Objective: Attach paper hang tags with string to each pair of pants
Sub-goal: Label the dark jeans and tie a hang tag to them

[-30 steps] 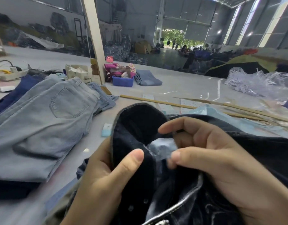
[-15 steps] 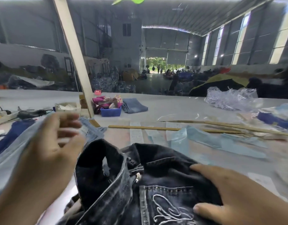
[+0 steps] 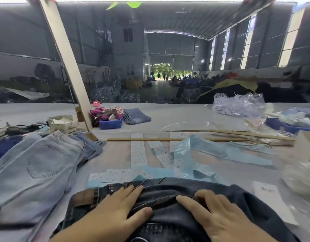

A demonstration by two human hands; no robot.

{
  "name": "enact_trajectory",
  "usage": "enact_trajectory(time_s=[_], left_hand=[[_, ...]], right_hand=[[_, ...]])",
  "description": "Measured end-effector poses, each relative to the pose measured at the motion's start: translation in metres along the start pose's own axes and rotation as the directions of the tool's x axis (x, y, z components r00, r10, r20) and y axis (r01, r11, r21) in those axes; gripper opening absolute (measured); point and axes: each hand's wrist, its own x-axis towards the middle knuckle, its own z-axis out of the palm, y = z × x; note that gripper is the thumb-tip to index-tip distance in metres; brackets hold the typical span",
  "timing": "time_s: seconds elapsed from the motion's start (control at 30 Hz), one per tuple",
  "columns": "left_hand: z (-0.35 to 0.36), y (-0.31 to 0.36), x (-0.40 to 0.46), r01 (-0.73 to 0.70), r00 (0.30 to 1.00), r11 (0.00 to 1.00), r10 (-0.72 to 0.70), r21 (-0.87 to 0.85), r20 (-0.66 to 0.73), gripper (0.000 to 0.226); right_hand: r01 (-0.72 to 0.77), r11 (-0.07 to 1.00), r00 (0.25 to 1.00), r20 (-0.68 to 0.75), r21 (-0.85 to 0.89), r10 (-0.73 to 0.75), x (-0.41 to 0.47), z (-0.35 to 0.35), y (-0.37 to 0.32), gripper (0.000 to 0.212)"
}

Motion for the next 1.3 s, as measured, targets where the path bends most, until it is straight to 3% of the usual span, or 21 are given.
enact_trajectory(time_s=[0.1, 0.2, 0.27, 0.37, 0.5, 0.57, 0.67, 0.8, 0.93, 1.17, 1.3], left_hand=[[-0.027, 0.008, 0.0, 0.051, 0.988, 0.996, -0.061, 0.079, 0.14, 0.11], [-0.073, 0.034, 0.018, 0.093, 0.939, 0.958, -0.175, 0.27, 0.297, 0.082], [-0.107, 0.051, 0.041, 0.176, 0.897, 0.956, -0.254, 0.234, 0.361, 0.061], [-0.147, 0.06, 0.081, 0.319, 0.909, 0.927, -0.358, 0.196, 0.212, 0.038], [-0.144, 0.025, 0.146, 0.369, 0.927, 0.872, -0.321, 0.32, -0.194, 0.033], [-0.11, -0.007, 0.187, 0.42, 0.9, 0.885, -0.379, 0.199, -0.213, 0.039], [-0.047, -0.048, 0.231, 0.494, 0.849, 0.869, -0.488, -0.027, -0.204, 0.033], [0.013, -0.077, 0.27, 0.472, 0.835, 0.85, -0.516, -0.236, -0.189, 0.045], [0.026, -0.079, 0.285, 0.432, 0.845, 0.858, -0.493, -0.279, -0.209, 0.052], [0.028, -0.084, 0.282, 0.346, 0.886, 0.895, -0.411, -0.283, -0.216, 0.021], [0.028, -0.085, 0.283, 0.341, 0.88, 0.921, -0.383, -0.188, -0.281, 0.035]], right_hand=[[-0.004, 0.999, 0.992, 0.125, 0.04, -0.001, -0.001, -0.023, 0.001, 0.075], [-0.05, 0.993, 0.976, 0.216, 0.107, 0.026, 0.006, -0.074, -0.014, 0.057], [-0.04, 0.999, 0.987, 0.157, 0.003, 0.039, 0.033, -0.103, -0.022, 0.062], [0.024, 0.984, 0.998, 0.057, -0.179, -0.013, 0.106, -0.126, -0.032, 0.049], [0.013, 0.944, 0.994, 0.102, -0.331, 0.022, 0.217, -0.096, -0.025, 0.039], [-0.079, 0.939, 0.989, 0.094, -0.335, 0.117, 0.262, -0.059, -0.009, 0.038], [-0.172, 0.967, 0.963, 0.175, -0.186, 0.205, 0.305, -0.004, 0.017, 0.032], [-0.291, 0.957, 0.939, 0.184, -0.015, 0.289, 0.328, 0.062, 0.055, 0.041], [-0.319, 0.947, 0.937, 0.159, 0.028, 0.311, 0.341, 0.094, 0.07, 0.058], [-0.259, 0.962, 0.951, 0.149, -0.085, 0.27, 0.341, 0.102, 0.073, 0.05], [-0.265, 0.954, 0.951, 0.122, -0.143, 0.283, 0.341, 0.098, 0.071, 0.049]])
